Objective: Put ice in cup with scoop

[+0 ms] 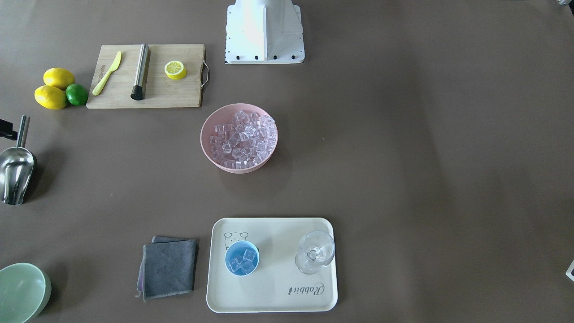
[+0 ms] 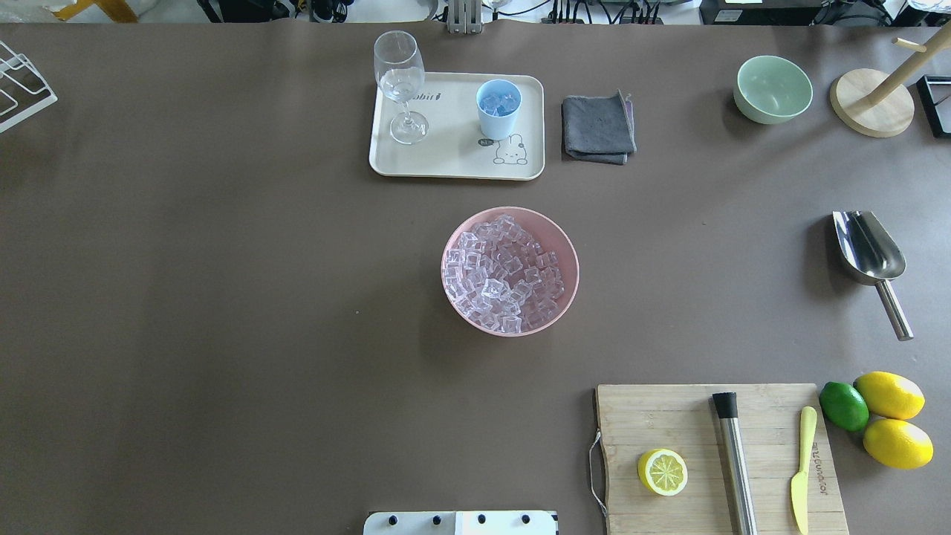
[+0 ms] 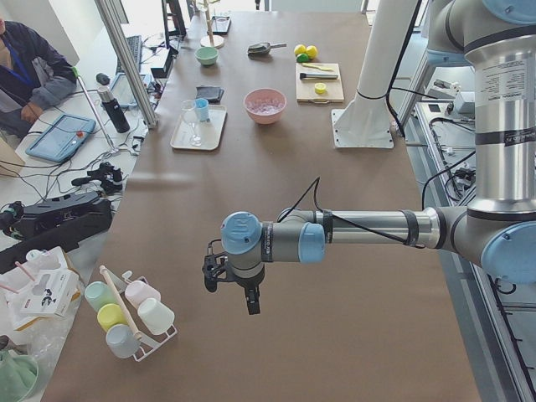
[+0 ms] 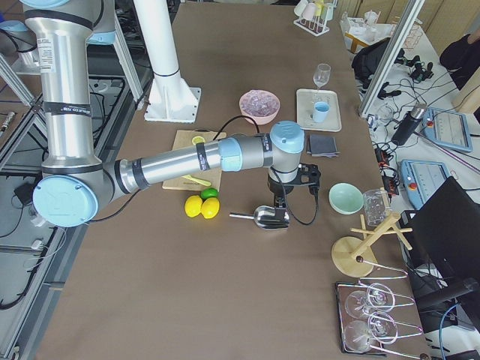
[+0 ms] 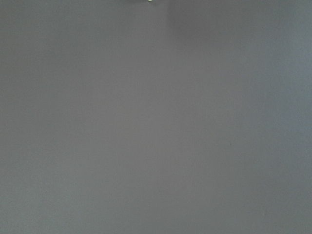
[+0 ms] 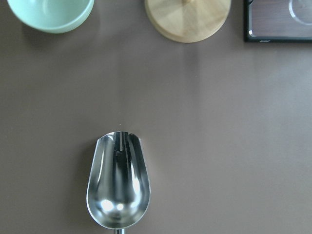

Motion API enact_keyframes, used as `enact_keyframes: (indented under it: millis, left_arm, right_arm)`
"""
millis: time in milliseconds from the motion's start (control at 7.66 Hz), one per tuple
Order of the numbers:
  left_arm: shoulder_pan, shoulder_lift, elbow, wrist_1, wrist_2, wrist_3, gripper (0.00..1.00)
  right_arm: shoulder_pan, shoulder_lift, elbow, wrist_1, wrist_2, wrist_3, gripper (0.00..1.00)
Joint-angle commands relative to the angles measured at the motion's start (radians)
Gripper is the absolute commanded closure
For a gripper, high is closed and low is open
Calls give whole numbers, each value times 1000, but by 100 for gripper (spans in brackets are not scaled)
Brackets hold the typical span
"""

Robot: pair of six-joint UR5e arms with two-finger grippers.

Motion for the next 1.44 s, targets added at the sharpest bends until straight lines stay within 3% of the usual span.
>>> enact_keyframes:
  millis: [0,131,392,653,1306]
  left_arm:
    - [0,-1,0,0,0,1,2]
    - [0,-1,0,0,0,1,2]
    - [0,0,4,0,1,1,2]
    - [11,-1,-2,-2,-6,-3,2]
    - [31,-10,0,-2,-5,-2,2]
  right_arm:
    - [236,-4,5,-173,16,-349,0]
    - [257,-16,-30,-207,10,-465,0]
    - [258,-29,-156,-197,11,-501,0]
    - [251,-26,-237,-96,16,-498,0]
    - [249,-27,-230,-88,18,-494,0]
